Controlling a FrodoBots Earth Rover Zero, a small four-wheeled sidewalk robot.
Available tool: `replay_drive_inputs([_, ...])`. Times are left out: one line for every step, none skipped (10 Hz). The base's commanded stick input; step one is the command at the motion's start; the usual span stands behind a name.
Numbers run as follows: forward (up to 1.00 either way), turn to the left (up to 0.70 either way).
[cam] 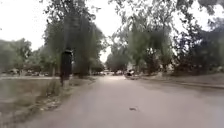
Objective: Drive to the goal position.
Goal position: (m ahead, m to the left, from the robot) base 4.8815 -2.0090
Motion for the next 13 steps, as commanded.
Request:
replay_drive_inputs([1.0,0.01])
replay_drive_inputs([1.0,0.01])
replay_drive_inputs([1.0,0.01])
replay_drive_inputs([1.0,0.01])
replay_drive_inputs([1.0,0.01])
replay_drive_inputs([1.0,0.01])
replay_drive_inputs([1.0,0.01])
replay_drive_inputs([1.0,0.01])
replay_drive_inputs([1.0,0.01])
replay_drive_inputs([1.0,0.01])
replay_drive_inputs([1.0,0.01])
replay_drive_inputs([1.0,0.01])
replay_drive_inputs([1.0,0.01])
